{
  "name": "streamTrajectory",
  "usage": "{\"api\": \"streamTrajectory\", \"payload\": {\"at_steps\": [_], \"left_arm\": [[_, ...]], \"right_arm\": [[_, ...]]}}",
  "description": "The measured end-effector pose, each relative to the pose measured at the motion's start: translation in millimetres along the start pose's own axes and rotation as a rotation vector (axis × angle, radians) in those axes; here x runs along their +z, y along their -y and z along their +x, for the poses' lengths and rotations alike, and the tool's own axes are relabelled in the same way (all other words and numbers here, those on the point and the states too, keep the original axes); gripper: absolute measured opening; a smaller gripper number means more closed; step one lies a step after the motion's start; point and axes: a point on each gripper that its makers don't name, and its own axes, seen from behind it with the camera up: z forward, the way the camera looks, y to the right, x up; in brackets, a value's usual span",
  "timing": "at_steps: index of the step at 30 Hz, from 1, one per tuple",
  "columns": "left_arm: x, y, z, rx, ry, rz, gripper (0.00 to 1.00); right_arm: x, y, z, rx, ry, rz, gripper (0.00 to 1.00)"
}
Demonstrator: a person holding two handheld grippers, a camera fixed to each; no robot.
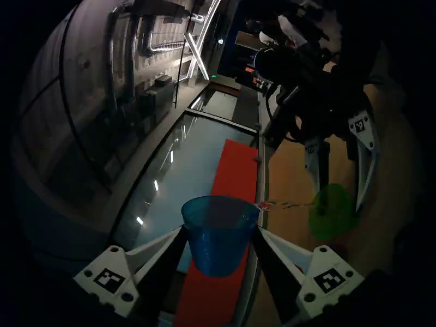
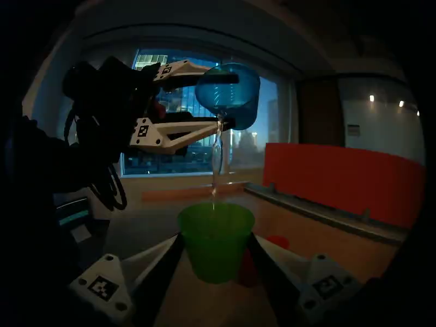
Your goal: Pour water
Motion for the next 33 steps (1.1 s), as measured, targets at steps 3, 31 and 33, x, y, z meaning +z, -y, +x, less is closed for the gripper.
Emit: {"api": "streamTrajectory", "payload": {"at_steps": [3, 31, 33], "left_arm": [[0.2, 1.7, -0.3, 0.013, 0.001, 0.003, 0.83], [2.3, 7.4, 5.4, 0.127, -0.001, 0.022, 0.83], [2.8, 7.9, 5.8, 0.137, -0.001, 0.023, 0.83]], "right_arm": [[0.1, 0.0, -0.6, 0.000, 0.002, 0.000, 0.86], [-0.1, 0.8, -0.8, -0.007, 0.003, -0.003, 0.86], [-0.1, 0.8, -0.5, -0.008, 0.003, -0.003, 0.86]]}}
